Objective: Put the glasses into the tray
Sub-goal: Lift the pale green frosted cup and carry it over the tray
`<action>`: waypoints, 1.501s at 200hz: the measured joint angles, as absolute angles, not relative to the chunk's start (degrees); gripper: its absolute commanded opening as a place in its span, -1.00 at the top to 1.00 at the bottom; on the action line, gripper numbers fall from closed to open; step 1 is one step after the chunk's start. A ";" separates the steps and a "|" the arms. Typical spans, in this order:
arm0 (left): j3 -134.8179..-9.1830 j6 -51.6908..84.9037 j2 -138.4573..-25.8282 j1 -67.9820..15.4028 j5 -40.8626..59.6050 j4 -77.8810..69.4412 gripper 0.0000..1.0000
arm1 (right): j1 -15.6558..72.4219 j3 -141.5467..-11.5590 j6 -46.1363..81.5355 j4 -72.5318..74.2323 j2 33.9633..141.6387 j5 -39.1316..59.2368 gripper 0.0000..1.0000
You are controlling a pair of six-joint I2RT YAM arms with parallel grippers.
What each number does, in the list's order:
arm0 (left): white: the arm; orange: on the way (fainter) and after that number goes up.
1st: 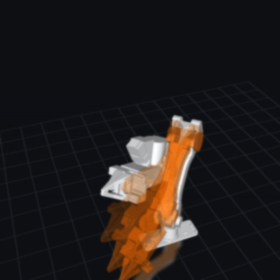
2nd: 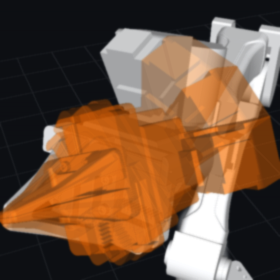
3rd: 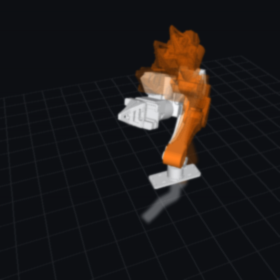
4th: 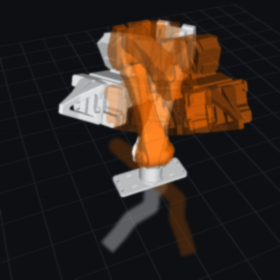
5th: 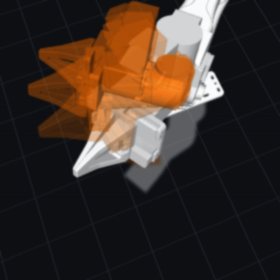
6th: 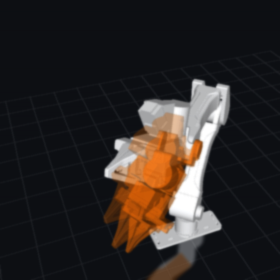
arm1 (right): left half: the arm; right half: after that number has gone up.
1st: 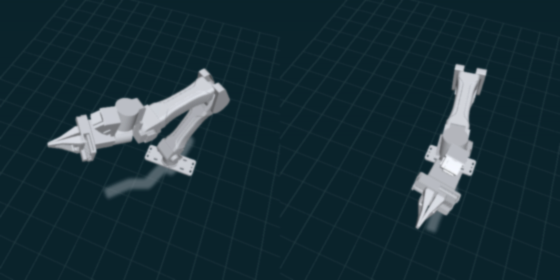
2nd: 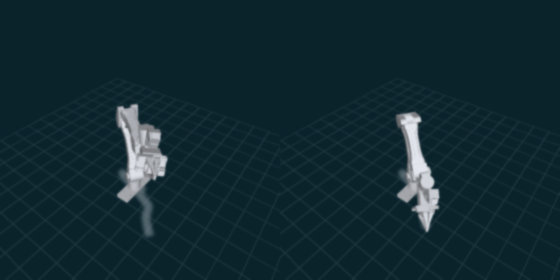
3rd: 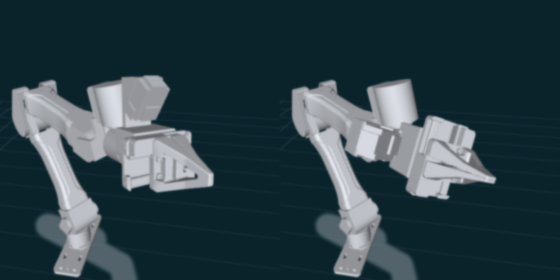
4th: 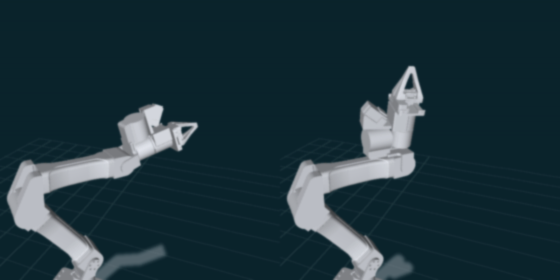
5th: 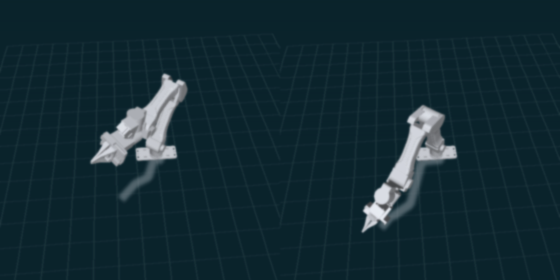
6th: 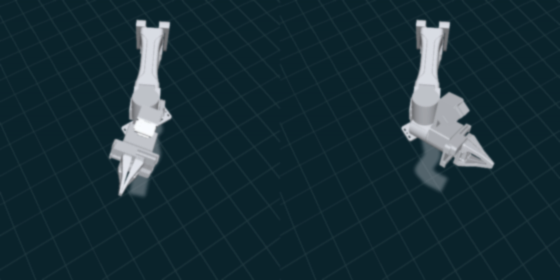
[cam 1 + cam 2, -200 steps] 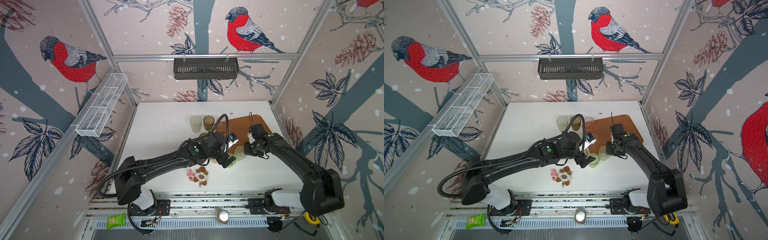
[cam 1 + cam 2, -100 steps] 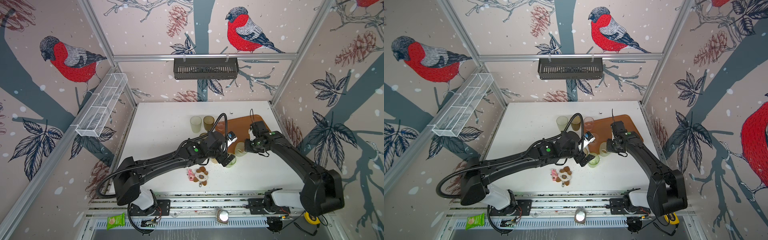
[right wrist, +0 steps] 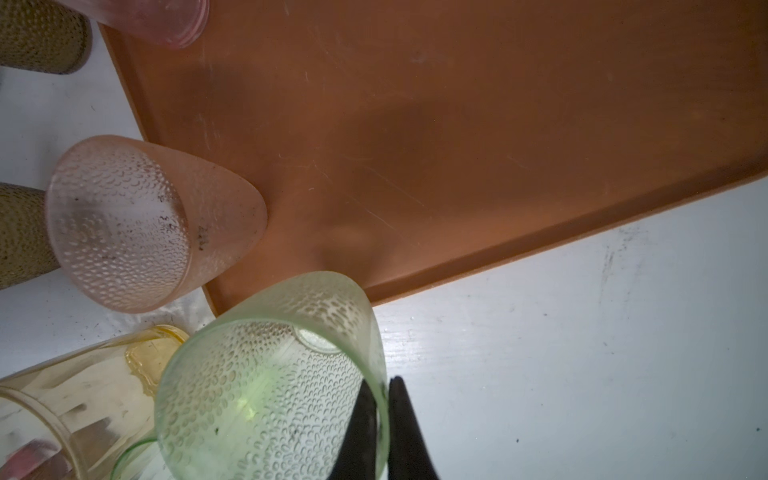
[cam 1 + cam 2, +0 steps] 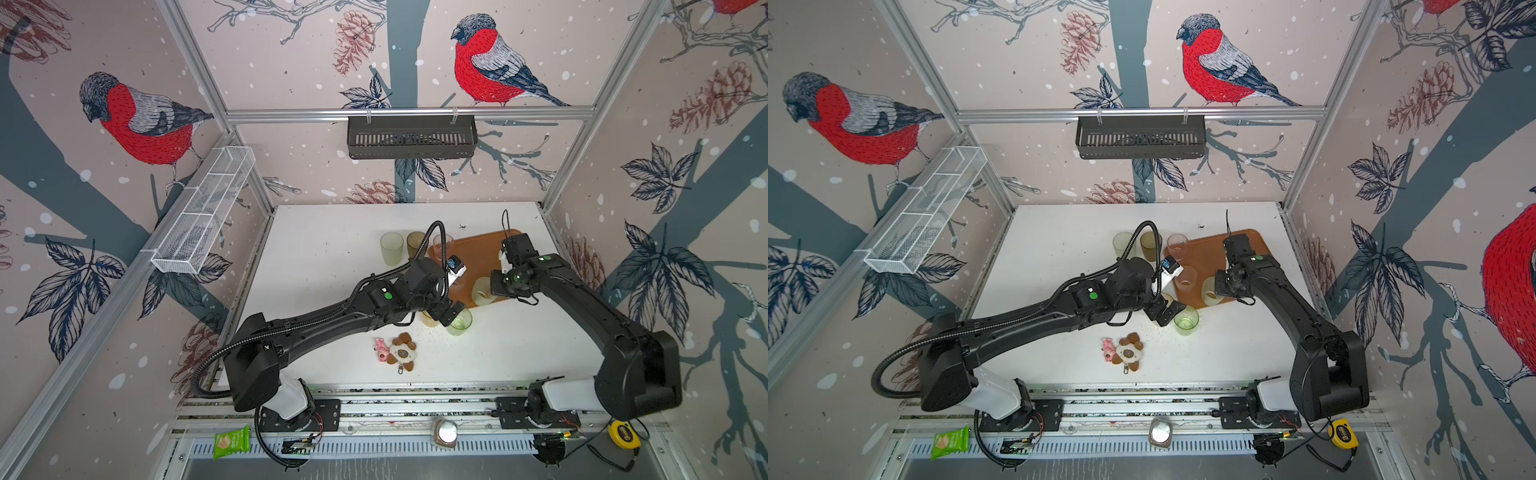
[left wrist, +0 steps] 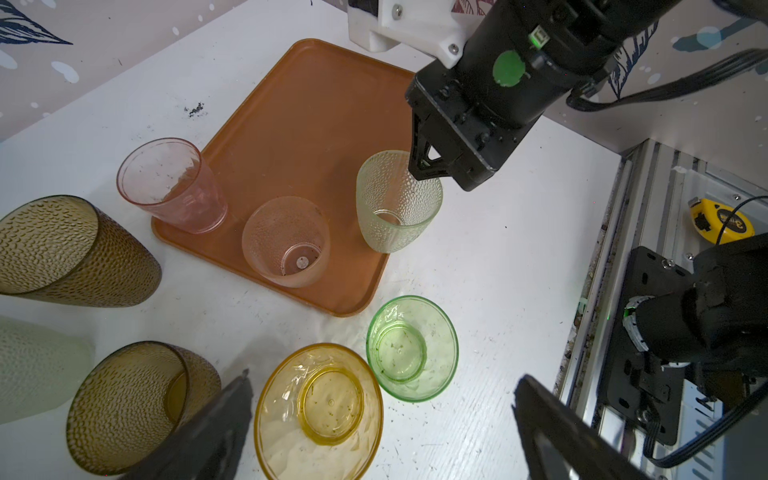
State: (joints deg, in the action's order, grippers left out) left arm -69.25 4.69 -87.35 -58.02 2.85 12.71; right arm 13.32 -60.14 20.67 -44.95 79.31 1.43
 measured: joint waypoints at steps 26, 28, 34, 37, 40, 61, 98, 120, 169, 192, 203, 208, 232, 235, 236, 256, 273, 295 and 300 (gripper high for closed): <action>-69.25 6.44 -87.31 -56.27 3.14 12.71 -0.95 | 12.75 -62.00 19.53 -45.45 80.31 1.08 0.93; -69.23 6.63 -87.31 -56.16 3.18 12.71 -0.95 | 12.69 -62.17 19.49 -45.50 80.42 1.08 0.93; -69.23 7.33 -87.24 -55.75 3.31 12.71 -0.95 | 12.64 -62.67 19.49 -45.56 80.82 1.06 0.93; -69.23 7.51 -87.22 -55.53 3.38 12.69 -0.95 | 12.62 -62.87 19.46 -45.60 80.97 1.02 0.93; -69.23 7.53 -87.22 -55.37 3.42 12.69 -0.95 | 12.56 -63.22 19.40 -45.76 81.28 0.97 0.92; -69.23 8.99 -87.22 -54.52 3.42 12.67 -0.95 | 12.29 -65.30 18.94 -46.24 82.83 0.89 0.93; -69.47 10.35 -87.61 -53.41 3.95 12.71 -0.95 | 11.81 -68.71 17.82 -46.15 85.62 0.64 0.93; -69.80 10.68 -88.01 -52.99 3.86 12.88 -0.95 | 11.53 -70.85 17.63 -46.13 87.59 0.60 0.93; -70.22 11.14 -88.12 -52.25 3.88 12.99 -0.95 | 10.74 -76.23 16.27 -45.84 92.68 0.49 0.93; -70.22 11.16 -88.12 -51.88 3.22 13.04 -0.95 | 10.52 -79.11 15.75 -45.78 95.42 0.54 0.94; -70.22 11.20 -88.12 -51.55 3.07 13.10 -0.95 | 10.37 -80.36 14.94 -45.76 96.60 0.69 0.93; -70.22 11.20 -88.12 -51.42 3.07 13.15 -0.95 | 10.28 -81.06 14.96 -45.74 97.25 0.71 0.94; -70.22 11.57 -88.12 -50.92 3.09 13.15 -0.95 | 10.07 -84.20 14.79 -45.28 100.22 0.93 0.94; -70.22 11.57 -88.12 -50.85 3.09 13.15 -0.95 | 10.04 -84.62 14.79 -45.06 100.68 0.97 0.94; -70.22 11.57 -88.12 -50.83 3.09 13.15 -0.95 | 10.04 -84.77 14.76 -45.04 100.82 0.97 0.94; -70.22 11.57 -88.12 -50.68 3.03 13.15 -0.95 | 10.04 -87.53 14.59 -44.84 103.46 1.23 0.94; -70.24 11.57 -88.12 -50.43 3.16 13.17 -0.95 | 10.04 -89.95 14.33 -44.64 105.75 1.39 0.94; -70.24 11.60 -88.12 -50.06 2.98 13.19 -0.95 | 9.98 -93.10 13.52 -44.51 108.81 1.56 0.95; -70.24 11.60 -88.12 -50.04 2.98 13.19 -0.95 | 9.93 -93.89 13.50 -44.51 109.54 1.56 0.94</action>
